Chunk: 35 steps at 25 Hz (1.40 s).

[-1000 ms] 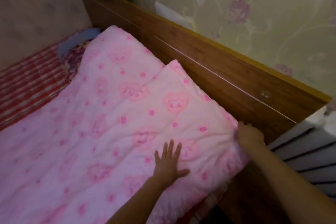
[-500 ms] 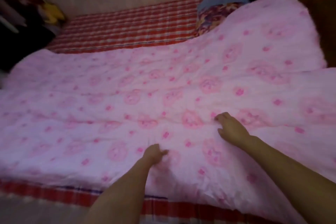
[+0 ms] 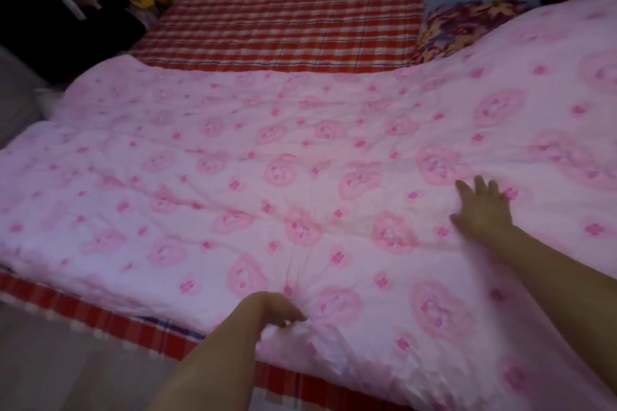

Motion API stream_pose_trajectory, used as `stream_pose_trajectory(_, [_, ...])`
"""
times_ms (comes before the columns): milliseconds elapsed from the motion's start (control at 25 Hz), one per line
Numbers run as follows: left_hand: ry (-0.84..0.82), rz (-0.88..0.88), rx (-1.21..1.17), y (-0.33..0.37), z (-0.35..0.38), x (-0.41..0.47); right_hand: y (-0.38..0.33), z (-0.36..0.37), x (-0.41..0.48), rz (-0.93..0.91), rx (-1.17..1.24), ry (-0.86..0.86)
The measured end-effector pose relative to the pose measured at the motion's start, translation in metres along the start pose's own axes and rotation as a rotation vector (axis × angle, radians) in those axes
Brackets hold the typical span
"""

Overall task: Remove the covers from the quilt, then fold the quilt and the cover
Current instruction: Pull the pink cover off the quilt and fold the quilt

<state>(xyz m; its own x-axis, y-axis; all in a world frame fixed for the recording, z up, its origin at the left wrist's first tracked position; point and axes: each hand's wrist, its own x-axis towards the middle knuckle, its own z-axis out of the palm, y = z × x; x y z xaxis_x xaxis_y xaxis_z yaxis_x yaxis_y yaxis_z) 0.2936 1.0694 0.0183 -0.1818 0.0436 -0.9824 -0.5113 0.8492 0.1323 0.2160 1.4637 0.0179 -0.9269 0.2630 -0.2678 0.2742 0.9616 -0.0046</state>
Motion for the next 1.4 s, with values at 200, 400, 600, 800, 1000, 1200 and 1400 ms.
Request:
stream_pose_trajectory(200, [0.377, 0.037, 0.209, 0.054, -0.028, 0.018, 0.058, -0.013, 0.043, 0.069, 0.016, 0.154])
stream_pose_trajectory(400, [0.717, 0.591, 0.203, 0.222, -0.061, 0.037, 0.09, -0.028, 0.075, -0.088, -0.131, -0.045])
stream_pose_trajectory(600, [0.547, 0.512, 0.615, 0.309, -0.032, 0.079, 0.087, -0.035, 0.065, -0.297, -0.099, -0.358])
stream_pose_trajectory(800, [0.467, 0.242, 0.909, 0.325, -0.017, 0.114, 0.108, -0.045, 0.083, -0.348, -0.06, -0.328])
stream_pose_trajectory(1000, [0.297, 0.764, 0.403, 0.41, 0.016, 0.084, 0.182, -0.114, 0.17, -0.036, 0.268, 0.065])
stream_pose_trajectory(1200, [0.222, 0.515, 0.41, 0.462, 0.048, 0.11, 0.231, -0.176, 0.263, 0.332, 0.335, 0.466])
stream_pose_trajectory(1400, [0.279, 0.499, 0.466, 0.462, 0.05, 0.146, 0.264, -0.182, 0.306, 0.561, 0.548, 0.345])
